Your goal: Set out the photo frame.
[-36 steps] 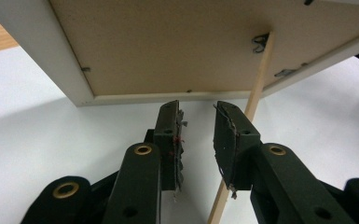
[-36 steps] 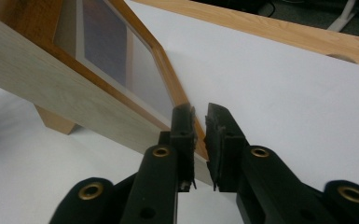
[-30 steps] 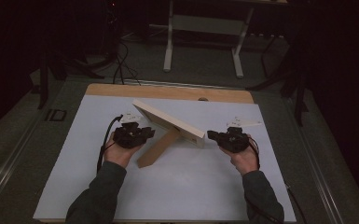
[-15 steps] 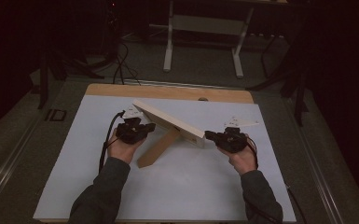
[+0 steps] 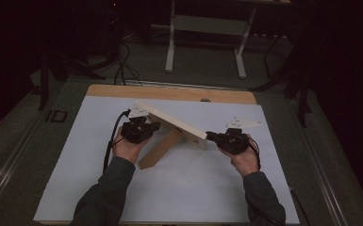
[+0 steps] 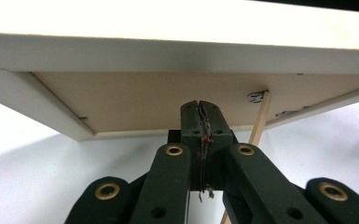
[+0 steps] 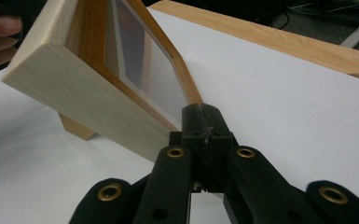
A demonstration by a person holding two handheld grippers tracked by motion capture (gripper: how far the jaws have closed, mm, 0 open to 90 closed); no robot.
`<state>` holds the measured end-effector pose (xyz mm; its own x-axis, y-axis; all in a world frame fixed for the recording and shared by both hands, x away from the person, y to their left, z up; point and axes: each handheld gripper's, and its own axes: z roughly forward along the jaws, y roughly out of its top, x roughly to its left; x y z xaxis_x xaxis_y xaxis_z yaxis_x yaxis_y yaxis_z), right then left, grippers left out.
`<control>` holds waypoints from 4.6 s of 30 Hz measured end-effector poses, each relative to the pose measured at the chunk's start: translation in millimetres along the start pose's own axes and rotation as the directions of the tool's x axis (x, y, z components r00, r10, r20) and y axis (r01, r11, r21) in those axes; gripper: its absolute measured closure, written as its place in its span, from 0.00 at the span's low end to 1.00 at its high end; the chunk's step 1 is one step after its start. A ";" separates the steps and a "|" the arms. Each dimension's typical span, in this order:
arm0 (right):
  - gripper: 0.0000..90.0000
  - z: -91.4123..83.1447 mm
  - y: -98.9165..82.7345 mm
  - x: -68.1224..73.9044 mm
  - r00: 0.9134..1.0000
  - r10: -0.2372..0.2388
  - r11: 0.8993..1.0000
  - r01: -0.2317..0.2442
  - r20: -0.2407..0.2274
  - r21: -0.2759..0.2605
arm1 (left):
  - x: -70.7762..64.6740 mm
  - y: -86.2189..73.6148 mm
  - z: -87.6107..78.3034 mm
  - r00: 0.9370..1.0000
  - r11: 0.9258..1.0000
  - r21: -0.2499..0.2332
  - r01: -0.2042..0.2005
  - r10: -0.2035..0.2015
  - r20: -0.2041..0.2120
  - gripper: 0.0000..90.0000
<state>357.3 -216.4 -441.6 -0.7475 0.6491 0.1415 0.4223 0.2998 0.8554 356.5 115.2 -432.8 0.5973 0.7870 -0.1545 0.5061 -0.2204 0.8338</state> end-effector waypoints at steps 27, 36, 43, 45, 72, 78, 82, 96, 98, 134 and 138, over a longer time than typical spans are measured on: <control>1.00 2.6 9.9 3.5 1.000 -0.009 1.000 0.009 -0.020 -0.009 | -10.3 8.1 7.8 1.000 1.000 -0.010 -0.006 0.006 0.020 1.00; 1.00 2.7 10.7 5.1 1.000 -0.011 1.000 0.011 -0.020 -0.012 | -15.3 8.6 10.2 0.999 1.000 0.000 -0.031 0.031 0.014 1.00; 1.00 3.2 11.1 7.0 1.000 -0.016 1.000 0.016 -0.024 -0.017 | -21.8 9.0 13.8 0.998 0.999 0.011 -0.053 0.053 0.014 1.00; 1.00 3.1 11.3 8.0 0.999 -0.020 1.000 0.019 -0.026 -0.017 | -24.1 8.9 14.2 0.998 0.998 0.009 -0.059 0.059 0.024 1.00; 1.00 1.4 11.9 13.2 0.999 -0.032 0.999 0.031 -0.041 -0.022 | -47.2 13.1 16.4 0.989 0.989 0.028 -0.142 0.140 0.052 1.00; 1.00 1.0 11.1 14.6 0.998 -0.035 0.999 0.034 -0.047 -0.025 | -48.7 12.7 17.3 0.987 0.989 0.028 -0.147 0.145 0.067 1.00; 1.00 0.7 10.6 15.7 0.998 -0.036 0.999 0.035 -0.051 -0.025 | -51.3 12.5 18.7 0.985 0.987 0.031 -0.156 0.154 0.073 1.00; 1.00 3.2 10.9 25.3 0.993 -0.063 0.998 0.062 -0.102 -0.017 | -44.8 14.5 19.5 0.984 0.988 0.033 -0.153 0.149 0.100 1.00; 1.00 4.2 11.2 27.1 0.991 -0.071 0.997 0.070 -0.111 -0.014 | -43.6 14.6 19.5 0.982 0.987 0.033 -0.158 0.154 0.108 1.00; 1.00 34.5 22.9 57.6 0.974 -0.108 0.994 0.111 -0.197 0.002 | -27.0 22.2 22.4 0.962 0.983 0.026 -0.180 0.170 0.214 1.00; 1.00 37.6 25.2 61.1 0.972 -0.118 0.993 0.120 -0.203 -0.001 | -23.6 22.3 23.8 0.963 0.986 0.025 -0.166 0.157 0.221 1.00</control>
<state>341.6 -142.9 -430.2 -0.8803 0.4540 0.1378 0.3291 0.3751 0.8666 368.6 78.0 -423.2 0.7917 0.5958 -0.1351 0.4151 -0.3623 0.8345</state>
